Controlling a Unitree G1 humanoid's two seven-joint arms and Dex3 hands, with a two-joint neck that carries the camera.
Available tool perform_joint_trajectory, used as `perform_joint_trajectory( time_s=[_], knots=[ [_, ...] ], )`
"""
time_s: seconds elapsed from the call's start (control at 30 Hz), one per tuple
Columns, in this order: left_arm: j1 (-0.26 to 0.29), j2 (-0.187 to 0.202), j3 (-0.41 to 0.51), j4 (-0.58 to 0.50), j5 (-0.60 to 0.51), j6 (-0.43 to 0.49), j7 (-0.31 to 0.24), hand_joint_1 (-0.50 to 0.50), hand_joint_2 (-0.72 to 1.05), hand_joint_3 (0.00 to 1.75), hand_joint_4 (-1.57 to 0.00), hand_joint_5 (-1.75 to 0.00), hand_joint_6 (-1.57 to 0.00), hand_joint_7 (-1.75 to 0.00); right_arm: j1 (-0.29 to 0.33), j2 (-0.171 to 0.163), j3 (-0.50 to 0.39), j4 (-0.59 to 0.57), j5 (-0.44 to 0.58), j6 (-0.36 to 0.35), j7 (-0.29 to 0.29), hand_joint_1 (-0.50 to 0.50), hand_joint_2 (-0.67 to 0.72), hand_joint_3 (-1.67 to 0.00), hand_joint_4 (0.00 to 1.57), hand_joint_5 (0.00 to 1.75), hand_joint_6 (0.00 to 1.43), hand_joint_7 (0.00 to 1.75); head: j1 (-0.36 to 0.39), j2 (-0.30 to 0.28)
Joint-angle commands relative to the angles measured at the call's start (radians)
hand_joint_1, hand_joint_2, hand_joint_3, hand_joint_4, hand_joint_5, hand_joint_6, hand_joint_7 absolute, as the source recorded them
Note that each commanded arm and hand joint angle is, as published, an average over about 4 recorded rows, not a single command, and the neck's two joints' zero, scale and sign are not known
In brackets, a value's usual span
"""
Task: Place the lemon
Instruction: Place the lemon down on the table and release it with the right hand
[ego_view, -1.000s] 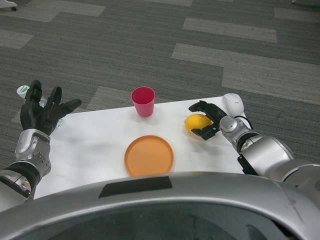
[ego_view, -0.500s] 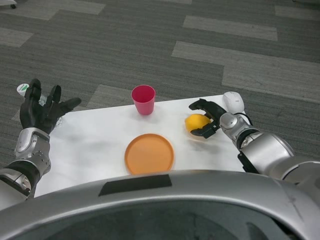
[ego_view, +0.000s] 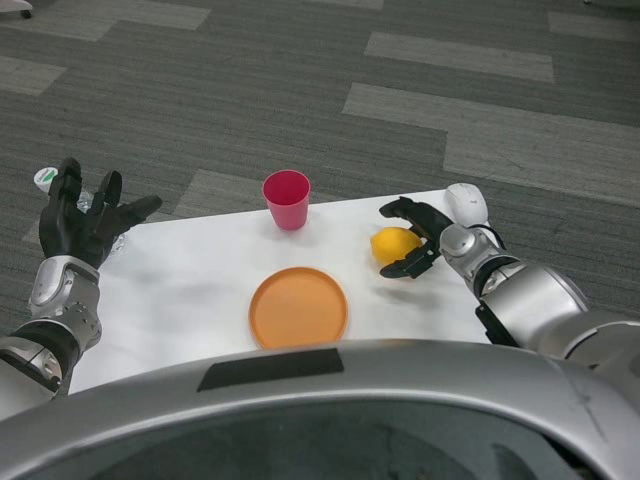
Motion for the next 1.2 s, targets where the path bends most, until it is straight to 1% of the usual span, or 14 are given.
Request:
perform_joint_trajectory(
  time_s=[0.03,0.1,0.23,0.3,0.4,0.43,0.53,0.7,0.83,1.0,1.07,1.1,1.17,1.2],
  knots=[
    [-0.017,-0.002,-0.001,0.003,0.005,0.005,0.004,0.50,1.05,0.09,0.00,0.00,-0.01,0.00,0.027,0.010,0.009,0.032,-0.006,0.049,0.030,-0.08,-0.16,-0.54,0.00,0.85,0.00,0.42,0.000,0.000],
    [-0.017,-0.002,-0.001,0.003,0.005,0.005,0.004,0.50,1.05,0.09,0.00,0.00,-0.03,0.00,0.027,0.010,0.009,0.033,-0.006,0.049,0.031,-0.08,-0.16,-0.52,0.00,0.80,0.00,0.42,0.000,0.001],
    [-0.017,-0.002,-0.001,0.003,0.005,0.005,0.004,0.50,1.05,0.09,0.00,0.00,-0.03,0.00,0.027,0.010,0.008,0.034,-0.006,0.049,0.032,-0.12,-0.03,-0.36,0.00,0.68,0.00,0.38,0.001,0.002],
    [-0.017,-0.002,-0.001,0.003,0.005,0.005,0.004,0.50,1.05,0.09,0.00,0.00,-0.03,0.00,0.027,0.010,0.007,0.034,-0.005,0.049,0.032,-0.12,0.00,-0.32,0.00,0.68,0.00,0.35,0.001,0.002],
    [-0.017,-0.002,-0.001,0.003,0.005,0.005,0.004,0.50,1.05,0.09,0.00,0.00,-0.03,0.00,0.027,0.010,0.006,0.034,-0.005,0.049,0.032,-0.12,0.15,-0.22,0.00,0.68,0.00,0.31,0.000,0.003],
    [-0.017,-0.002,-0.001,0.003,0.005,0.005,0.004,0.50,1.05,0.09,0.00,0.00,-0.03,0.00,0.027,0.009,0.006,0.034,-0.005,0.049,0.033,-0.14,0.23,-0.18,0.00,0.68,0.00,0.30,0.000,0.003],
    [-0.017,-0.002,-0.001,0.003,0.005,0.005,0.004,0.50,1.05,0.09,0.00,0.00,-0.03,0.00,0.027,0.008,0.006,0.034,-0.005,0.049,0.036,-0.19,0.38,-0.16,0.00,0.68,0.00,0.24,0.001,0.003],
    [-0.017,-0.002,0.000,0.003,0.004,0.005,0.004,0.50,1.05,0.09,0.00,0.00,-0.03,0.00,0.028,0.009,0.006,0.034,-0.003,0.047,0.043,-0.21,0.41,-0.16,0.00,0.68,0.00,0.21,0.002,0.003],
    [-0.017,-0.002,0.001,0.002,0.003,0.005,0.004,0.50,1.05,0.09,0.00,0.00,-0.03,0.00,0.037,0.008,0.004,0.030,-0.003,0.045,0.058,-0.21,0.41,-0.14,0.00,0.61,0.00,0.14,0.002,0.006],
    [-0.017,0.001,0.001,0.001,0.004,0.005,0.004,0.50,1.05,0.09,0.00,0.00,-0.03,0.00,0.071,0.008,-0.011,0.006,-0.009,0.021,0.067,-0.21,0.41,-0.14,0.00,0.70,0.00,0.07,-0.003,0.008],
    [-0.017,0.001,0.001,0.001,0.004,0.005,0.004,0.50,1.05,0.09,0.00,0.00,-0.03,0.00,0.093,0.007,-0.026,-0.025,-0.010,-0.003,0.055,-0.21,0.41,-0.10,0.00,0.80,0.00,0.07,-0.005,0.009],
    [-0.017,0.001,0.002,0.001,0.004,0.005,0.004,0.50,1.05,0.09,0.00,0.00,-0.03,0.00,0.104,0.004,-0.032,-0.040,-0.011,-0.015,0.041,-0.21,0.41,-0.12,0.00,0.85,0.00,0.07,-0.005,0.010],
    [-0.017,0.001,0.002,0.001,0.003,0.005,0.003,0.50,1.05,0.09,0.00,0.00,-0.03,0.00,0.123,-0.002,-0.049,-0.066,-0.011,-0.044,0.010,-0.21,0.41,-0.14,0.00,0.87,0.00,0.07,-0.006,0.011],
    [-0.017,0.002,0.002,0.001,0.003,0.005,0.003,0.50,1.05,0.09,0.00,0.00,-0.03,0.00,0.135,-0.006,-0.066,-0.079,-0.010,-0.076,-0.013,-0.21,0.41,-0.16,0.00,0.87,0.00,0.07,-0.006,0.012]
  ],
)
